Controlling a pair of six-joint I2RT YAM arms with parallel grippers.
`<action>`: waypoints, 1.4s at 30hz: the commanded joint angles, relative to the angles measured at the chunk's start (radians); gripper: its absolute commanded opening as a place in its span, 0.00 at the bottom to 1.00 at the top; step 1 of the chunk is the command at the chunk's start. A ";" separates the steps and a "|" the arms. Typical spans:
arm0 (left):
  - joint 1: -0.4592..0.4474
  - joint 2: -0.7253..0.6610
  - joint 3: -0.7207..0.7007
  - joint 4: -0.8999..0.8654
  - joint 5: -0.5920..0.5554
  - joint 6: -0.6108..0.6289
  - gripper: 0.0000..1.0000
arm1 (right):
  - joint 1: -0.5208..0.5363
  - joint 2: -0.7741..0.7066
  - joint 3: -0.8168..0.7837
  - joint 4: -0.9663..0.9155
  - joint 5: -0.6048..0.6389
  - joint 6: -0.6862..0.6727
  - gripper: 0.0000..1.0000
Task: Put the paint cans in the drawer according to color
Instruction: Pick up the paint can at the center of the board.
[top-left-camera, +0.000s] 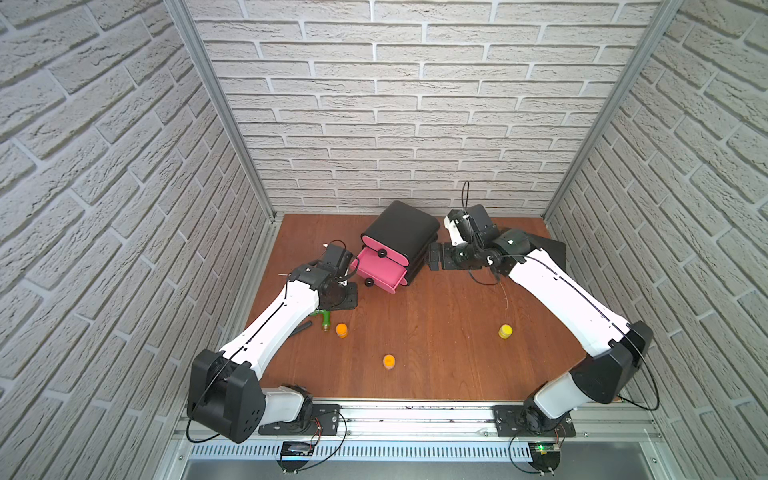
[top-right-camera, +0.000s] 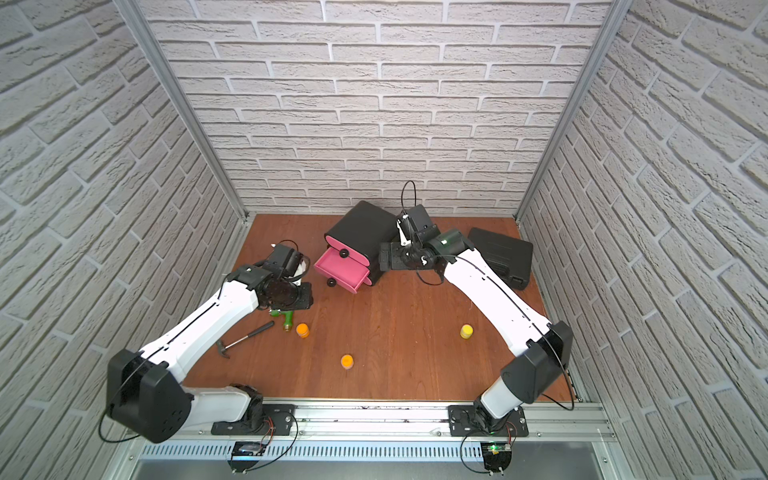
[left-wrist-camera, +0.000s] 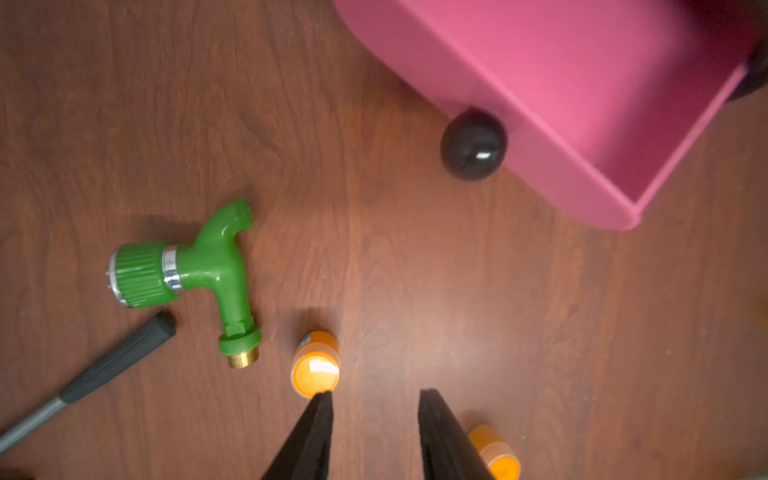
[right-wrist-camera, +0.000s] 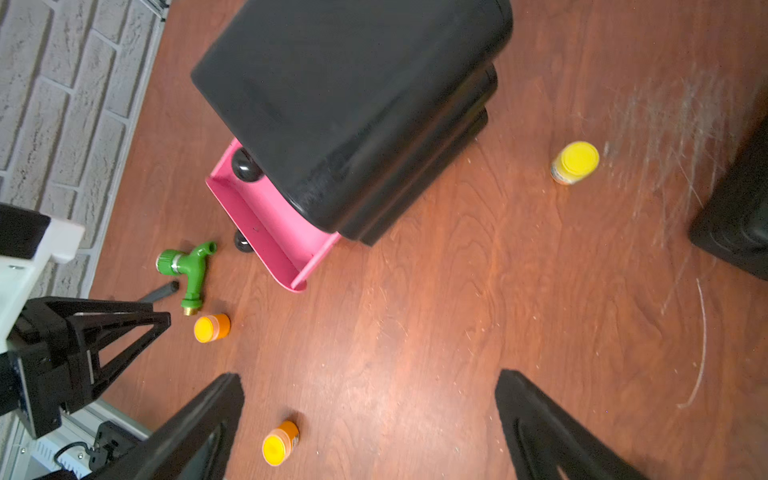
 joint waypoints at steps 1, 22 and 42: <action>-0.022 0.041 0.001 -0.123 -0.105 -0.031 0.42 | 0.000 -0.043 -0.080 0.014 0.048 0.034 1.00; -0.020 0.207 -0.134 0.034 -0.021 -0.109 0.57 | -0.012 -0.090 -0.121 0.003 0.113 0.031 1.00; -0.008 0.158 -0.116 0.036 -0.055 -0.094 0.55 | -0.026 -0.121 -0.163 0.013 0.124 0.051 1.00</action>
